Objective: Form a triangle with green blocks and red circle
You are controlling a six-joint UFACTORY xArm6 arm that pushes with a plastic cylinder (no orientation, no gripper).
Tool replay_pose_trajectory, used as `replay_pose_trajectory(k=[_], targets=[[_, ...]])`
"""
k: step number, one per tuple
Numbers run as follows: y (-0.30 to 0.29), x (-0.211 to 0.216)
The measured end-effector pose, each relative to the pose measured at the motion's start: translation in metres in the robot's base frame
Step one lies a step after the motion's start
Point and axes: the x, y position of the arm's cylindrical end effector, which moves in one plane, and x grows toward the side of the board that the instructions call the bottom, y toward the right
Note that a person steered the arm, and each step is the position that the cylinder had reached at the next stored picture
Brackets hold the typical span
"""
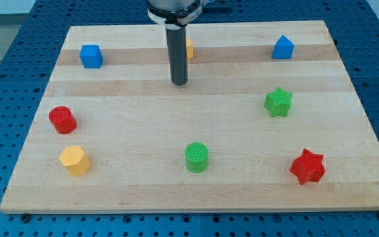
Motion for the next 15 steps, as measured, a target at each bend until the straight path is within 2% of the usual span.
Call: replay_pose_trajectory(k=[1, 3, 5, 6, 7, 9, 10, 11, 12, 13, 15], targets=[[0.0, 0.0], [-0.079, 0.006], [-0.088, 0.069], [-0.025, 0.106], [-0.009, 0.135], [0.037, 0.15], [0.047, 0.171], [0.03, 0.164], [-0.054, 0.13], [-0.119, 0.135], [-0.208, 0.142]])
